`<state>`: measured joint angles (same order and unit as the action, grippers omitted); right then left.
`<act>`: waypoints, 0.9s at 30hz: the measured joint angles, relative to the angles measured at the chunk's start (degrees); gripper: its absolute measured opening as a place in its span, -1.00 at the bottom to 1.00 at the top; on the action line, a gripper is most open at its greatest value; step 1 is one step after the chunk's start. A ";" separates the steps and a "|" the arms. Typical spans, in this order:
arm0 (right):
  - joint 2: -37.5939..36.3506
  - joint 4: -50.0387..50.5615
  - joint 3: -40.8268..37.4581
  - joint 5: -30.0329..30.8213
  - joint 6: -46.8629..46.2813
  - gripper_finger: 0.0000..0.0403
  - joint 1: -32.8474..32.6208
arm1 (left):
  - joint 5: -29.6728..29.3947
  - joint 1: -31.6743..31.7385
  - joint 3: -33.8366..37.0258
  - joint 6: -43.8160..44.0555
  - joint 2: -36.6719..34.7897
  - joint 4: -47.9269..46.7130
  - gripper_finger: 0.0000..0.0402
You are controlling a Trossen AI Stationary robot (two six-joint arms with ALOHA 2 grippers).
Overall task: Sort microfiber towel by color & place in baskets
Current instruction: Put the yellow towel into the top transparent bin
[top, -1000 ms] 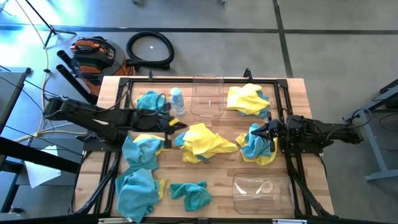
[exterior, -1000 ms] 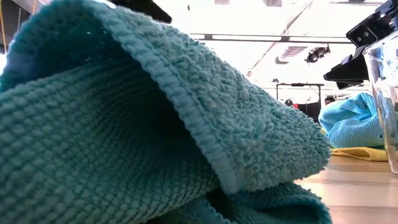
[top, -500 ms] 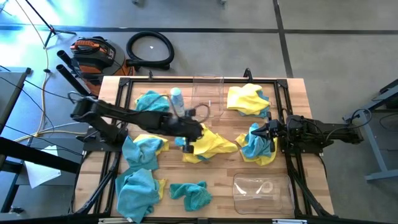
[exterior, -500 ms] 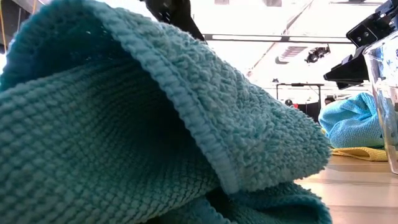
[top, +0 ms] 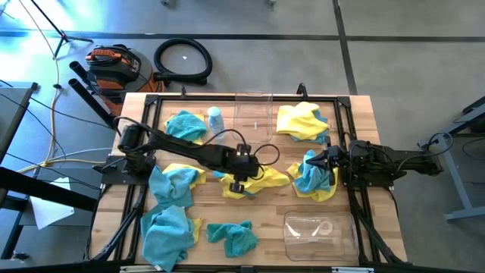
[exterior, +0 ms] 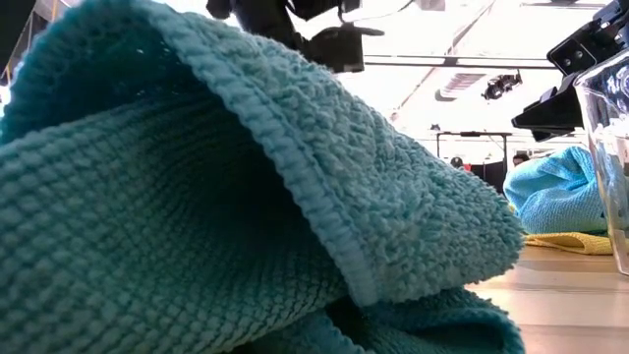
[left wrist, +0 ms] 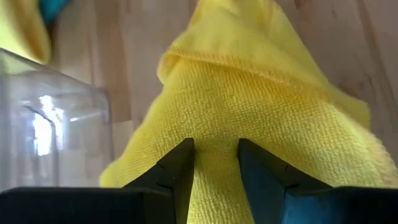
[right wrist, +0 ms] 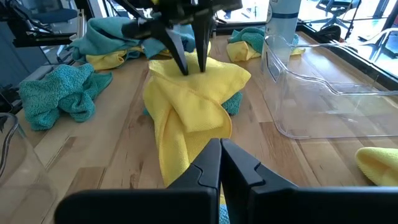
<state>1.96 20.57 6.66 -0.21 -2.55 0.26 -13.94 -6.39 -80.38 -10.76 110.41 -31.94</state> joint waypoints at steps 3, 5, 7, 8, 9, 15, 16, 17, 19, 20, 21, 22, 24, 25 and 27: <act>-0.03 0.16 0.00 0.00 0.00 -1.00 0.01 | 0.05 0.00 0.00 0.00 1.13 -0.20 -0.50; -0.04 0.16 0.01 -0.02 0.00 -1.00 0.01 | 0.04 0.00 -0.02 0.02 1.55 -0.02 -0.66; -0.04 0.19 0.00 0.00 0.00 -1.00 0.00 | -0.08 0.00 -0.02 0.05 1.66 -0.68 -0.87; -0.04 0.19 0.00 0.00 0.00 -1.00 0.02 | -0.13 0.00 -0.02 0.13 1.66 -0.60 -0.93; -0.04 0.19 0.00 0.00 0.00 -1.00 0.02 | -0.28 0.00 -0.02 0.30 1.66 -0.41 -0.95; -0.04 0.19 0.00 0.00 0.00 -1.00 0.02 | -7.51 -0.06 0.00 -0.30 -1.51 -2.84 -0.99; -0.04 0.19 0.00 0.00 0.00 -1.00 0.01 | -8.31 -0.04 0.00 -0.13 -2.74 -3.00 -0.99; -0.04 0.19 0.00 0.00 0.00 -1.00 0.02 | -8.76 0.04 0.00 0.23 -4.15 -3.07 -1.00; -0.04 0.21 0.00 -0.01 0.00 -1.00 0.01 | -9.14 0.18 0.00 0.61 -7.27 -3.44 -1.00; -0.06 0.19 0.00 -0.01 0.00 -1.00 0.02 | -9.24 0.36 0.00 0.63 -8.95 -2.86 -1.00; -0.04 0.19 0.00 -0.01 0.00 -1.00 0.01 | -9.42 0.44 0.00 0.69 -10.66 -2.73 -1.00; -0.05 0.22 0.00 0.00 0.00 -1.00 0.00 | -10.03 0.57 0.00 1.04 -12.24 -2.70 -1.00; -0.07 0.23 0.00 -0.02 0.00 -1.00 0.02 | -11.92 1.01 0.00 1.11 -15.33 -1.84 -1.00; -0.07 0.23 0.00 -0.01 0.00 -1.00 0.00 | -13.08 1.27 0.00 1.09 -16.61 -1.46 -1.00; -0.09 0.23 0.00 -0.01 0.00 -1.00 0.02 | -14.87 2.23 0.00 0.98 -19.19 0.49 -1.00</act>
<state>1.87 20.80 6.66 -0.22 -2.55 0.27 -28.80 -4.17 -80.38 -9.79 91.22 -31.45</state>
